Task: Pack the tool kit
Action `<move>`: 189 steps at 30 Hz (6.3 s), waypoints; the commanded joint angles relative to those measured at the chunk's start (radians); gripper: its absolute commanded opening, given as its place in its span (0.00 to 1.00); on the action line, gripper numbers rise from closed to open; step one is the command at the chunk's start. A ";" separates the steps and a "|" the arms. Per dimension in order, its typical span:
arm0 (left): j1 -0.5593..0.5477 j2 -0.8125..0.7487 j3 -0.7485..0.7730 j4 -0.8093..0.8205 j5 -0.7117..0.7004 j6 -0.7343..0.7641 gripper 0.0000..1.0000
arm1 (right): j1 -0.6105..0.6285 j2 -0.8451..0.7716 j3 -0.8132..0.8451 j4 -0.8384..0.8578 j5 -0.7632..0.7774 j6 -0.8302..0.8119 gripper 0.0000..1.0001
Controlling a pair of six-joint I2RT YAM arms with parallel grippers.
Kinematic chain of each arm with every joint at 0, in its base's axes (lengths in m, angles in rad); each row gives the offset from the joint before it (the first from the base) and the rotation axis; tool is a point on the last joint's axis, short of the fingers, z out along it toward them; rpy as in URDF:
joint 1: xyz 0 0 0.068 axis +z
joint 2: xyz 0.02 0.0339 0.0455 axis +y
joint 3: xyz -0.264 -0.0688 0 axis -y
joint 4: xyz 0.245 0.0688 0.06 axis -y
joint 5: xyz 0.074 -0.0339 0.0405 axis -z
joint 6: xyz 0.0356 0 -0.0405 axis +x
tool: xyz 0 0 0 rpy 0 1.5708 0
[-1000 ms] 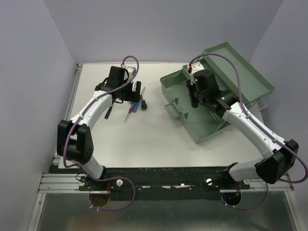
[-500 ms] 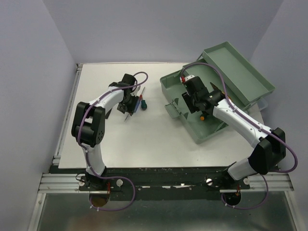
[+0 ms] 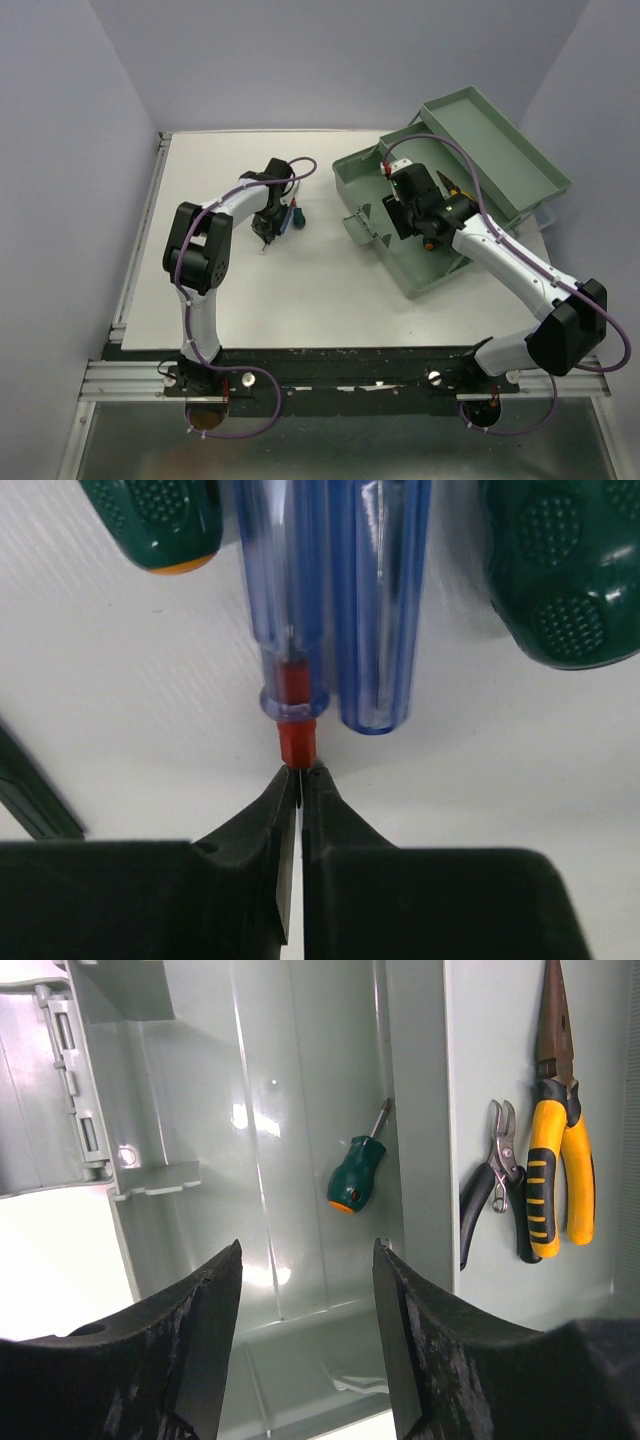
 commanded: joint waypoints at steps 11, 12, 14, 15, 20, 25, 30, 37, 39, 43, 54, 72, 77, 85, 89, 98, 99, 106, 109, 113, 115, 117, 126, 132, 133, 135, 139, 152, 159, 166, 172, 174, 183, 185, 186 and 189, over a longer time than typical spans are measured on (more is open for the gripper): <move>-0.016 -0.353 -0.150 0.122 0.213 0.036 0.00 | 0.000 -0.094 -0.007 0.092 -0.213 0.159 0.70; -0.025 -0.395 -0.165 0.157 0.246 0.036 0.00 | 0.000 -0.103 -0.010 0.121 -0.268 0.188 0.73; -0.042 -0.464 -0.208 0.231 0.336 0.020 0.00 | 0.000 -0.119 -0.020 0.190 -0.377 0.258 0.76; -0.054 -0.493 -0.228 0.271 0.381 0.007 0.00 | 0.000 -0.126 -0.034 0.231 -0.415 0.300 0.77; -0.133 -0.604 -0.320 0.447 0.591 -0.073 0.00 | 0.000 -0.169 -0.123 0.503 -0.579 0.489 0.81; -0.176 -0.627 -0.359 0.556 0.769 -0.171 0.00 | 0.000 -0.180 -0.154 0.620 -0.621 0.561 0.82; -0.226 -0.653 -0.385 0.613 0.812 -0.179 0.00 | 0.001 -0.107 -0.135 0.615 -0.652 0.592 0.80; -0.277 -0.668 -0.397 0.627 0.834 -0.175 0.00 | 0.007 -0.071 -0.113 0.652 -0.709 0.586 0.43; -0.282 -0.665 -0.385 0.609 0.834 -0.165 0.00 | 0.009 -0.064 -0.093 0.618 -0.701 0.576 0.18; -0.285 -0.680 -0.374 0.589 0.818 -0.147 0.76 | 0.009 -0.096 -0.085 0.548 -0.628 0.520 0.00; -0.210 -0.803 -0.372 0.408 0.417 0.008 0.99 | -0.040 -0.173 0.088 0.131 -0.284 0.060 0.01; 0.056 -0.558 -0.244 0.190 0.275 -0.095 0.99 | -0.065 0.129 0.181 -0.069 -0.192 -0.185 0.11; 0.048 -0.457 -0.213 0.172 0.291 -0.116 0.92 | -0.065 0.163 0.159 -0.031 -0.158 -0.152 0.59; 0.002 -0.308 -0.123 0.110 0.192 -0.112 0.72 | -0.065 0.068 0.109 0.040 -0.182 -0.125 0.71; -0.016 -0.242 -0.074 0.086 0.146 -0.107 0.68 | -0.065 -0.017 0.067 0.066 -0.234 -0.091 0.70; -0.042 -0.078 0.042 0.032 0.057 -0.087 0.69 | -0.065 -0.232 -0.045 0.167 -0.333 -0.039 0.69; -0.042 -0.064 0.061 0.027 0.069 -0.089 0.69 | -0.065 -0.255 -0.056 0.181 -0.339 -0.036 0.69; -0.055 0.051 0.151 -0.014 0.042 -0.078 0.61 | -0.065 -0.346 -0.099 0.198 -0.354 -0.030 0.69; -0.055 0.080 0.164 -0.012 0.036 -0.078 0.61 | -0.065 -0.369 -0.122 0.213 -0.362 -0.030 0.69; -0.053 0.128 0.198 -0.025 0.048 -0.072 0.59 | -0.065 -0.370 -0.126 0.215 -0.376 -0.019 0.69; -0.052 0.137 0.200 -0.022 0.054 -0.067 0.48 | -0.065 -0.370 -0.131 0.221 -0.382 -0.013 0.69; -0.051 0.131 0.192 -0.013 0.056 -0.066 0.29 | -0.065 -0.369 -0.135 0.233 -0.385 -0.005 0.69; -0.048 -0.175 0.021 0.133 -0.003 -0.087 0.00 | -0.065 -0.341 -0.135 0.242 -0.403 0.140 0.69; -0.082 -0.470 -0.158 0.340 0.227 -0.079 0.00 | -0.065 -0.306 -0.189 0.409 -0.578 0.380 0.75; -0.091 -0.496 -0.170 0.363 0.290 -0.084 0.00 | -0.065 -0.286 -0.188 0.437 -0.607 0.412 0.75; -0.114 -0.536 -0.197 0.414 0.428 -0.107 0.00 | -0.065 -0.246 -0.177 0.488 -0.646 0.470 0.75; -0.163 -0.598 -0.245 0.538 0.670 -0.171 0.00 | -0.063 -0.186 -0.146 0.561 -0.684 0.542 0.75; -0.265 -0.605 -0.282 0.679 0.945 -0.291 0.00 | -0.043 -0.116 -0.132 0.614 -0.676 0.586 0.63; -0.274 -0.595 -0.215 0.506 0.803 -0.161 0.91 | -0.039 -0.114 -0.086 0.527 -0.595 0.469 0.01; -0.138 -0.639 -0.196 0.417 0.544 -0.130 0.99 | -0.048 0.068 0.203 0.037 -0.237 0.143 0.01; -0.024 -0.563 -0.118 0.256 0.340 -0.129 0.99 | -0.057 0.165 0.233 -0.112 0.035 0.003 0.00; -0.022 -0.530 -0.098 0.216 0.266 -0.113 0.99 | -0.060 0.189 0.217 -0.132 0.046 -0.002 0.01; -0.016 -0.352 0.003 0.149 0.289 -0.116 0.99 | -0.092 0.265 0.119 -0.132 -0.021 0.119 0.32; -0.016 -0.305 0.045 0.135 0.330 -0.104 0.99 | -0.094 0.262 0.107 -0.117 -0.041 0.119 0.48; -0.016 -0.273 0.078 0.120 0.341 -0.092 0.99 | -0.094 0.255 0.101 -0.110 -0.052 0.121 0.58; -0.016 -0.193 0.129 0.086 0.367 -0.060 0.99 | -0.096 0.225 0.090 -0.084 -0.093 0.119 0.74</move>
